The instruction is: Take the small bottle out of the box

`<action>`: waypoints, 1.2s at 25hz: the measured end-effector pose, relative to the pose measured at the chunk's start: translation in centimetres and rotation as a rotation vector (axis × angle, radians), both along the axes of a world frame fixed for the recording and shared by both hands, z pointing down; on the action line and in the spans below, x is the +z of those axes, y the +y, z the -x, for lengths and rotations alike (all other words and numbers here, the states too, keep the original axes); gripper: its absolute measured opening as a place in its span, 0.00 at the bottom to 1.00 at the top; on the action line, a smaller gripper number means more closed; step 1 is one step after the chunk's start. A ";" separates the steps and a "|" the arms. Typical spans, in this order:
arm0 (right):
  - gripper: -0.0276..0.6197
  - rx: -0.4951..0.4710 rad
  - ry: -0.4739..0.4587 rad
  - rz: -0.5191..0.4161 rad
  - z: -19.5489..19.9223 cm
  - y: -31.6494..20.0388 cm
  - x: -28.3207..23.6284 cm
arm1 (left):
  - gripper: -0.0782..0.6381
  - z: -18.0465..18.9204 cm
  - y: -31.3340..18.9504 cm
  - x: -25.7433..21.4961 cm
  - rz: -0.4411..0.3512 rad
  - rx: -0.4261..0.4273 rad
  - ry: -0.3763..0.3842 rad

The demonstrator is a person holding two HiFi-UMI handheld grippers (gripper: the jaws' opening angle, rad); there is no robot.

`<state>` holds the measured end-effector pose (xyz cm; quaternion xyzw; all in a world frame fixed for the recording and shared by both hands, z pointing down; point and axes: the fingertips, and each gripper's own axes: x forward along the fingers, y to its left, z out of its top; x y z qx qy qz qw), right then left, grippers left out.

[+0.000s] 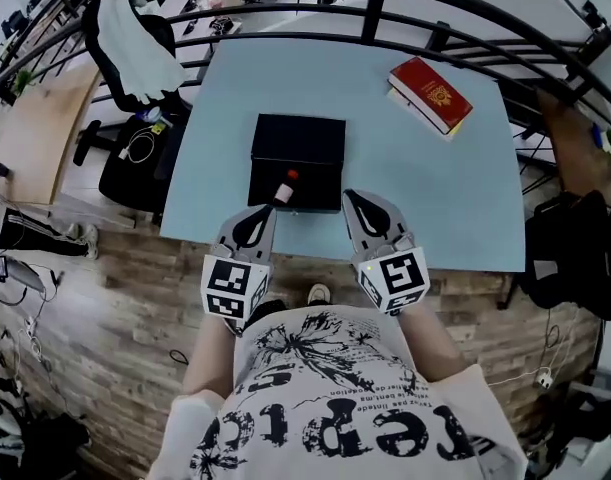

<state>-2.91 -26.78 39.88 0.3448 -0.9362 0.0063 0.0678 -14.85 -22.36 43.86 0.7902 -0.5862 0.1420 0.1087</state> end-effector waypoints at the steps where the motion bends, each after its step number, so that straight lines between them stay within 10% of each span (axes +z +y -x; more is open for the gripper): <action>1: 0.06 0.002 0.004 0.011 0.1 -0.6 0.5 | 0.14 0.1 -0.8 0.7 0.019 0.003 -0.003; 15: 0.06 0.123 0.054 0.134 1.3 -5.5 4.9 | 0.14 1.4 -8.7 11.4 0.376 0.142 -0.017; 30: 0.06 0.227 0.108 0.206 2.1 -5.7 8.4 | 0.41 2.0 -11.2 21.3 0.749 0.220 -0.015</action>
